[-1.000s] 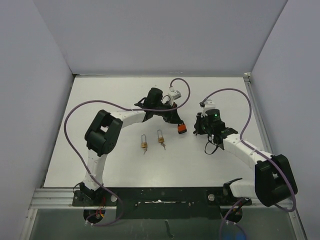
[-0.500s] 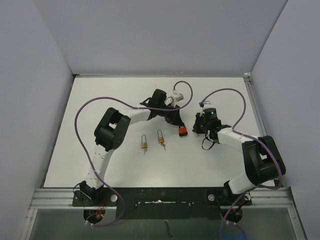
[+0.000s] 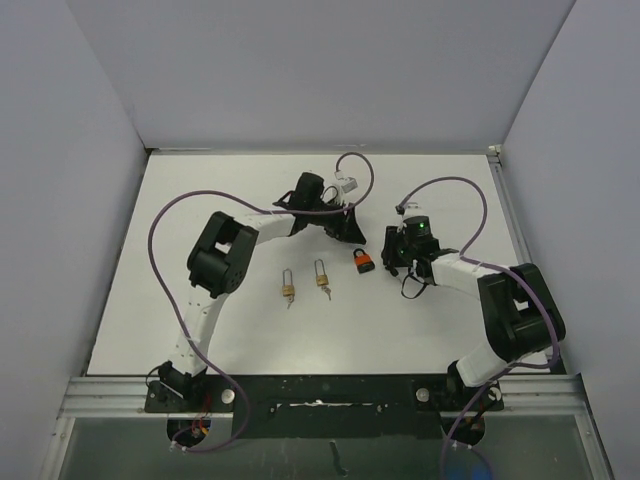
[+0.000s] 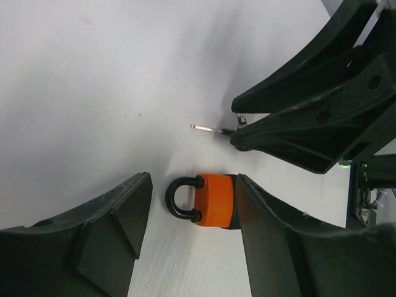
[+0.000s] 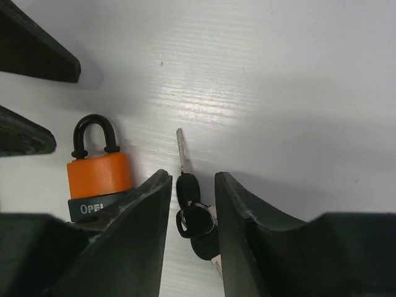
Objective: Lock with the key
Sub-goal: Place the lock at the center of the board, then pick up the lock from the center of the board.
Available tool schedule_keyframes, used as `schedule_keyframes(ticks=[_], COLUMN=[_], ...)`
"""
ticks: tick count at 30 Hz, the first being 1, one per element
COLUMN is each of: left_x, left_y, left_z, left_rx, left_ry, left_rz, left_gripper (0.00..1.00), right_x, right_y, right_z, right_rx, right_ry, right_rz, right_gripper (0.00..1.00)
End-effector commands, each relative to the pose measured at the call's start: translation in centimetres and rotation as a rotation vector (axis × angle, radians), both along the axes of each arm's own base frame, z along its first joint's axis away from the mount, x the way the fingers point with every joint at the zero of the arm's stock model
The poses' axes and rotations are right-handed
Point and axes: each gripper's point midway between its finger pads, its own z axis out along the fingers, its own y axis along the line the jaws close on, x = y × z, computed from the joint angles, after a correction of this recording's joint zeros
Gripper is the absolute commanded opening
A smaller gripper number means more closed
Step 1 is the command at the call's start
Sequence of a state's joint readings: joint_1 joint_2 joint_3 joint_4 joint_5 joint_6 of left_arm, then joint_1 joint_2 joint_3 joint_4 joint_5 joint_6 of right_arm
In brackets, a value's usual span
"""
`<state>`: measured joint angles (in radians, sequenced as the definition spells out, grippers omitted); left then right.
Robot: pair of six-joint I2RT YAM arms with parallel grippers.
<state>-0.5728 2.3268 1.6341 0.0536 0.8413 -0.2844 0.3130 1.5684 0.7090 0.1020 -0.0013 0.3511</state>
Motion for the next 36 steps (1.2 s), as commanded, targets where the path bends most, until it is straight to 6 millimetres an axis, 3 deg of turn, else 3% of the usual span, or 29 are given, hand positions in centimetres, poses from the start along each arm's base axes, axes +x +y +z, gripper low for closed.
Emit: schedule_keyframes(ticks=[1, 5, 8, 11, 14, 19, 25, 30, 36], left_x=[3.0, 3.5, 3.6, 3.4, 3.0, 2.2, 1.6, 1.0, -0.6], left_y=[-0.7, -0.1, 1.1, 2.4, 3.6, 5.0, 7.4, 10.3, 13.4], left_z=[4.0, 5.6, 6.8, 8.3, 9.5, 10.7, 11.2, 10.7, 9.4], left_rx=[-0.120, -0.143, -0.166, -0.196, -0.214, -0.222, -0.200, -0.118, 0.018], left_ry=[-0.093, -0.116, -0.134, -0.149, -0.163, -0.182, -0.202, -0.202, -0.224], left_rz=[0.014, 0.035, 0.069, 0.099, 0.125, 0.156, 0.238, 0.357, 0.457], left_gripper=[0.56, 0.57, 0.57, 0.57, 0.57, 0.57, 0.57, 0.57, 0.57], right_x=[2.0, 2.2, 2.3, 2.3, 2.2, 1.6, -0.4, -1.3, -3.0], right_y=[0.4, -0.1, -0.7, -1.3, -2.1, -3.2, -1.5, -1.0, 4.6], right_z=[3.2, 5.4, 8.4, 11.9, 14.7, 17.7, 18.7, 16.3, 13.5], right_rx=[0.033, 0.033, 0.036, 0.043, 0.048, 0.090, 0.159, 0.101, -0.060], right_ry=[-0.122, -0.193, -0.285, -0.376, -0.428, -0.454, -0.529, -0.395, -0.335], right_rz=[0.000, -0.018, -0.044, -0.063, -0.101, -0.177, -0.050, -0.095, 0.103], right_gripper=[0.38, 0.41, 0.48, 0.67, 0.98, 0.98, 0.98, 0.98, 0.98])
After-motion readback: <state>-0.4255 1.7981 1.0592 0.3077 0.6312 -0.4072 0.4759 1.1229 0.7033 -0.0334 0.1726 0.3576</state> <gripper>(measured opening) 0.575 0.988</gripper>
